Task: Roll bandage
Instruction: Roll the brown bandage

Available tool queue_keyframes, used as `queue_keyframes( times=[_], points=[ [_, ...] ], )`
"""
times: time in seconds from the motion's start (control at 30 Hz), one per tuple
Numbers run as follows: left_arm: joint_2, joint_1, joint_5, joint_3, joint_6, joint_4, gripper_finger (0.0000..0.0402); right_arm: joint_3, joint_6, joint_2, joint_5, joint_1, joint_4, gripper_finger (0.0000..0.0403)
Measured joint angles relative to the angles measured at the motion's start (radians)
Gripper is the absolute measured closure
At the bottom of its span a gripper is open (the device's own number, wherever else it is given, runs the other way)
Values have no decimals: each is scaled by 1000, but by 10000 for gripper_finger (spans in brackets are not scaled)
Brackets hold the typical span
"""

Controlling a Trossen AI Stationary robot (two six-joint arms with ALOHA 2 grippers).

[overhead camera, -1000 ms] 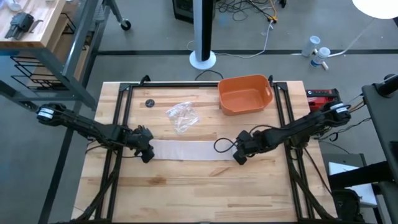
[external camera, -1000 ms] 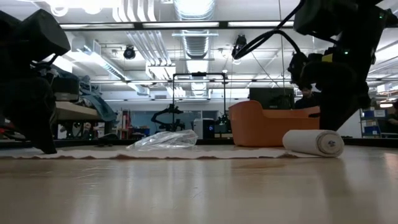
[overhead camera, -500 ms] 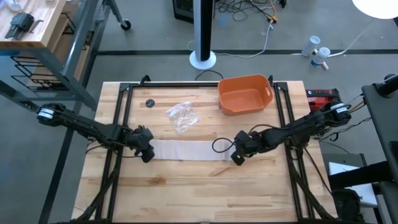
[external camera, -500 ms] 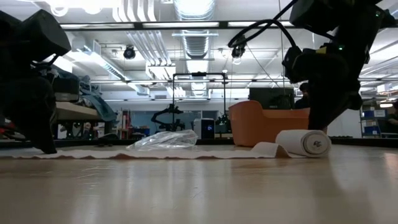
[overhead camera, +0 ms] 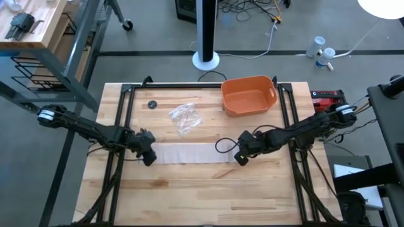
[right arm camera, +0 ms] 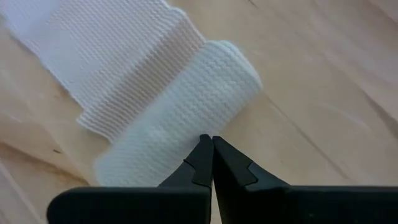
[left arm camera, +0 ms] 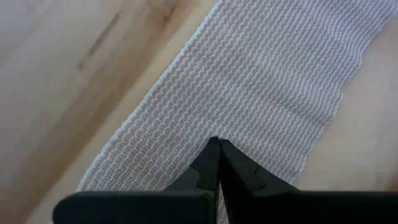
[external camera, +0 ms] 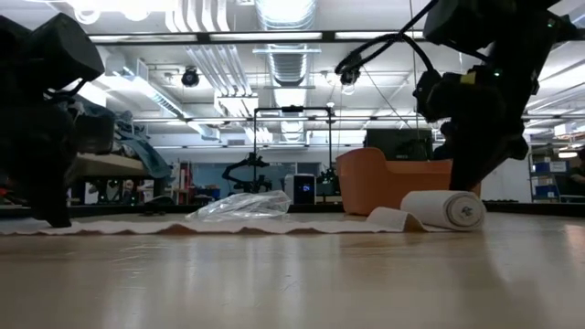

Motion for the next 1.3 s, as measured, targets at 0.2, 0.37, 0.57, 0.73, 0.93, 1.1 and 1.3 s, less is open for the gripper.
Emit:
queue_keyframes(
  times=[0.2, 0.37, 0.57, 0.73, 0.93, 1.1, 1.3],
  points=[
    [-4, 0, 32, 1, -29, -18, 401, 0, 18, -4, -33, -1, -97, 403],
    [-18, 0, 63, 1, -61, -54, 401, 0, 18, 12, -38, 1, -66, 403],
    [-41, -1, 56, 0, -60, -75, 401, -1, 18, 12, -36, 1, -33, 403],
    [-57, -1, 55, 1, -96, -127, 402, -2, 18, 18, -38, 3, -18, 403],
    [-71, -1, 47, 0, -96, -124, 402, -5, 18, 18, -39, 3, 3, 403],
    [-79, -1, 43, -1, -100, -121, 402, -6, 18, 18, -37, 3, 35, 403],
    [-86, -1, 19, -3, -104, -118, 401, -7, 17, 42, -27, 3, 62, 403]
  ],
)
